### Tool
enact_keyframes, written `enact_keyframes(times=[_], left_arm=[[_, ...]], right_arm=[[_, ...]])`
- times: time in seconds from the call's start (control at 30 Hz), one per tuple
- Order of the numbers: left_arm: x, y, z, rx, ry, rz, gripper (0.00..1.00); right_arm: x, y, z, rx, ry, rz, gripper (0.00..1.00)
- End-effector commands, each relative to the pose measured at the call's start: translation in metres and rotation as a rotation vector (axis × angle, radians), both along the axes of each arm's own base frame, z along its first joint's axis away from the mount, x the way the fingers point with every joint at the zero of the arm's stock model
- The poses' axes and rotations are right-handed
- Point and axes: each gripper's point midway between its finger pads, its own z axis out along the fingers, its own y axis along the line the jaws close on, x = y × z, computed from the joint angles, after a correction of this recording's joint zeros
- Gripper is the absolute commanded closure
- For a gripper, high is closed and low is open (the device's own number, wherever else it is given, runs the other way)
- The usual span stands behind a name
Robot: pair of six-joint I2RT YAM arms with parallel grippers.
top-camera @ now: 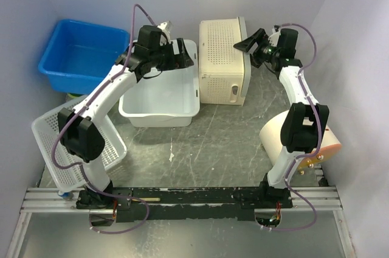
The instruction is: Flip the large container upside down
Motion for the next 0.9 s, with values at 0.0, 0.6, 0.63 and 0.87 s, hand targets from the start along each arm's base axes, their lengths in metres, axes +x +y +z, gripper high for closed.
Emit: enact_keyframes(times=[0.0,0.6,0.63,0.87], left_arm=[[0.014,-0.029,0.009,-0.133,0.000,-0.050,0.01],[0.029,-0.089,-0.014,-0.342,0.079,-0.206,0.00],[0.028,-0.092,-0.012,-0.350,0.078,-0.217,0.00],[0.026,-0.106,-0.011,-0.380,0.098,-0.282,0.01]], right_arm=[[-0.012,-0.018,0.023,-0.242,-0.064,-0.019,0.19],[-0.014,-0.044,0.035,-0.696,-0.058,-0.149,0.29],[-0.015,-0.045,0.034,-0.700,-0.055,-0.151,0.30],[-0.017,-0.051,0.027,-0.738,-0.036,-0.163,0.37]])
